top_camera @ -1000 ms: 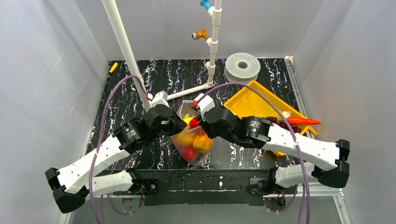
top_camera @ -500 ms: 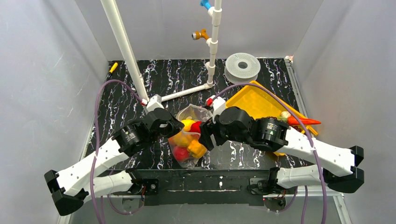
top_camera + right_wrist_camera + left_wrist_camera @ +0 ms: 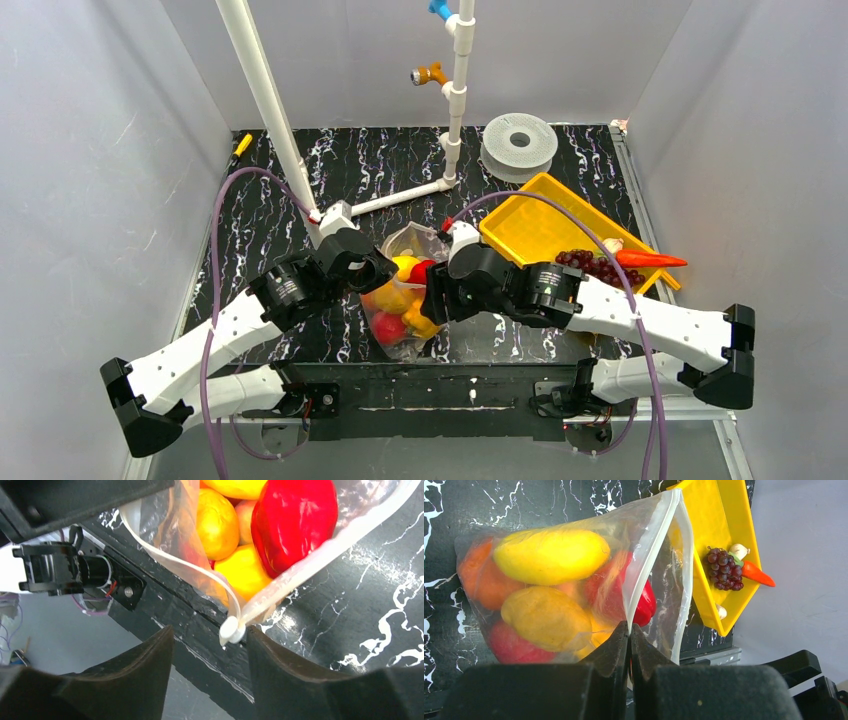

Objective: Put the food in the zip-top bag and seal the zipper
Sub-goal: Adjust the zipper food storage bag at the center of the board.

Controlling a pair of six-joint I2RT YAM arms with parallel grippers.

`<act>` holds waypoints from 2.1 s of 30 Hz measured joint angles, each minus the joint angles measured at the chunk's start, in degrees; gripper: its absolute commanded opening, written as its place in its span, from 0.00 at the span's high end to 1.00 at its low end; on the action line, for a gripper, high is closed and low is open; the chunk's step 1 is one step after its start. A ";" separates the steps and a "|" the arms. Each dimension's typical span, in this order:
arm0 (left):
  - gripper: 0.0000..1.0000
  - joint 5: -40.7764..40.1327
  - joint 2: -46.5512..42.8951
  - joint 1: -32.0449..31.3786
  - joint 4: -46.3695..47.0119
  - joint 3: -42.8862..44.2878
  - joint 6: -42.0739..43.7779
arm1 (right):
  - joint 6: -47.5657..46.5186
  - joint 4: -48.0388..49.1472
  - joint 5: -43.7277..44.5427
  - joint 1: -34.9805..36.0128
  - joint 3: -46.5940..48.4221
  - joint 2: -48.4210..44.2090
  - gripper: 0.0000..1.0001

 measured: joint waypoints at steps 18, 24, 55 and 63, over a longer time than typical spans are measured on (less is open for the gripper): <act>1.00 0.00 -0.26 0.00 -0.06 0.00 0.02 | 4.10 2.56 9.93 0.00 -0.02 5.05 0.57; 1.00 0.00 -0.31 0.00 -0.06 0.00 0.02 | 4.32 2.57 12.26 -0.02 -0.02 5.42 0.68; 0.15 8.59 -21.88 0.00 0.45 0.95 35.42 | -54.81 22.59 -7.18 -5.85 -4.91 -3.50 0.99; 0.02 28.25 -22.94 0.00 11.26 -6.48 56.24 | -59.32 22.77 -16.58 -6.82 -10.98 -7.15 0.99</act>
